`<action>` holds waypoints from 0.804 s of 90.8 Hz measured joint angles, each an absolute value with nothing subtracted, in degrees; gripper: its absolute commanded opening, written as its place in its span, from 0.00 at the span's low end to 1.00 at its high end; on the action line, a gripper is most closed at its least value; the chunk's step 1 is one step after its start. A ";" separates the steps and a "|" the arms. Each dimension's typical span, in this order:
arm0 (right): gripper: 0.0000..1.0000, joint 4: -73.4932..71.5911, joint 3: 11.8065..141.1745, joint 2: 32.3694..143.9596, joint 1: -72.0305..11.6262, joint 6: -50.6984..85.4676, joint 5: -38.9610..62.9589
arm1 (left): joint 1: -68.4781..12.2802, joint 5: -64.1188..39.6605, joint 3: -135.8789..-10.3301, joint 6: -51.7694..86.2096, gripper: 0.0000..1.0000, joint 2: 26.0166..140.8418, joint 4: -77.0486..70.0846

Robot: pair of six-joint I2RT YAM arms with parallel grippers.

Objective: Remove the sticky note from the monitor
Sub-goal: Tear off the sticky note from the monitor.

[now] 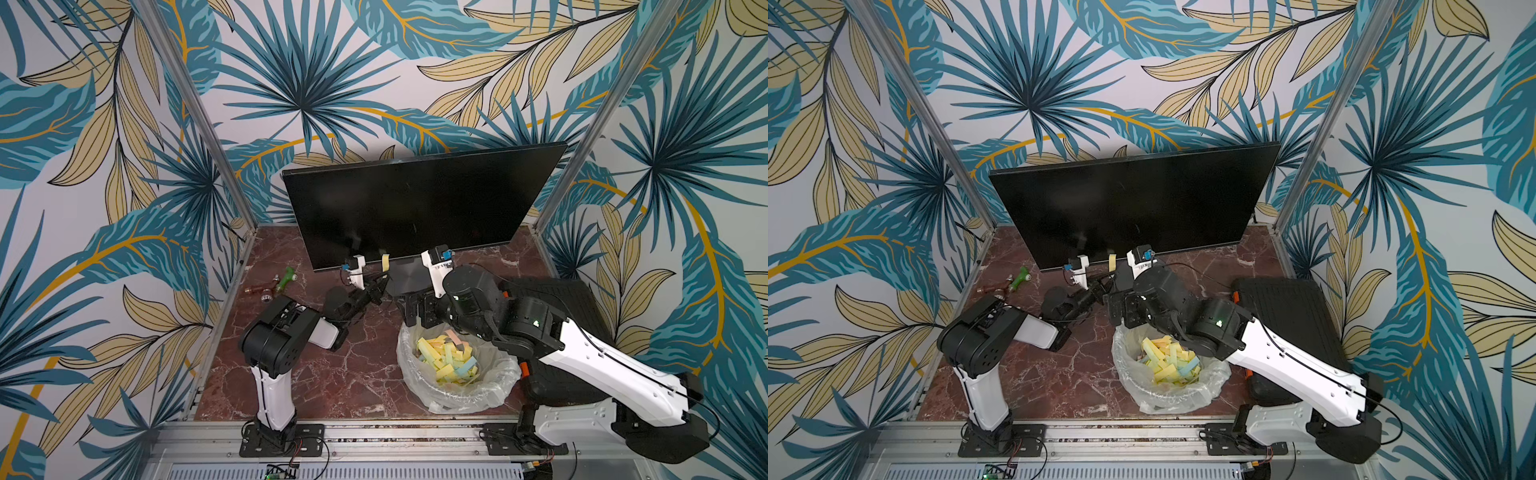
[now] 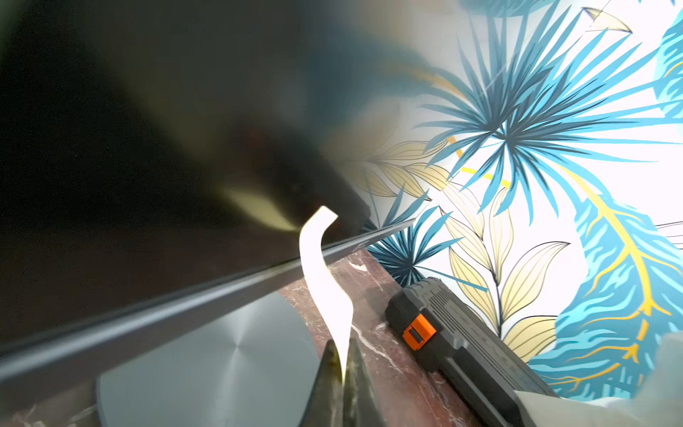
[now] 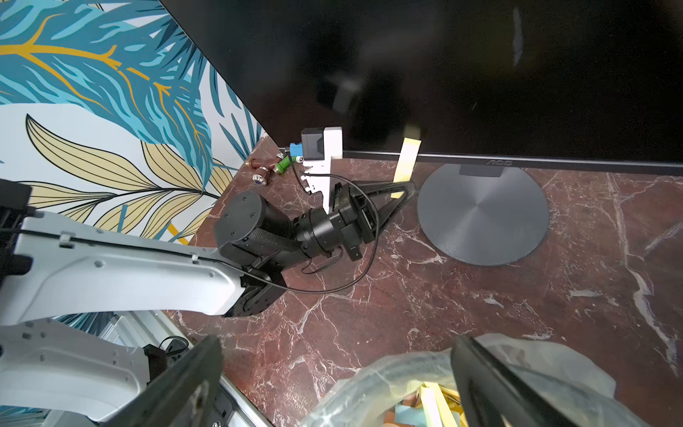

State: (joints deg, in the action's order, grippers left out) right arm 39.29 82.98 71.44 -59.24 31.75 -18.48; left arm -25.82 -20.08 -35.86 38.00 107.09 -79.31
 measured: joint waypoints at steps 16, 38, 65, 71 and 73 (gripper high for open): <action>1.00 39.27 82.06 70.46 -59.24 31.73 -19.77 | -26.74 -20.86 -33.08 38.28 0.00 99.15 -74.85; 1.00 39.38 79.50 67.44 -58.52 31.70 -21.93 | -31.86 -21.28 -32.18 36.05 0.00 85.65 -62.89; 0.99 42.26 76.03 58.52 -56.27 32.01 -27.16 | -38.30 -20.58 -37.67 28.84 0.00 66.15 -34.24; 1.00 43.55 75.29 56.53 -55.44 32.25 -28.32 | -40.36 -20.12 -41.17 26.46 0.00 63.61 -26.81; 0.99 43.90 75.05 55.90 -55.07 32.36 -28.73 | -41.10 -19.86 -42.39 25.71 0.00 63.00 -24.23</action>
State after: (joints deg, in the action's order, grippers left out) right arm 43.90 75.05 55.90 -55.07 32.36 -28.73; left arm -41.10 -19.86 -42.39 25.71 63.00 -24.23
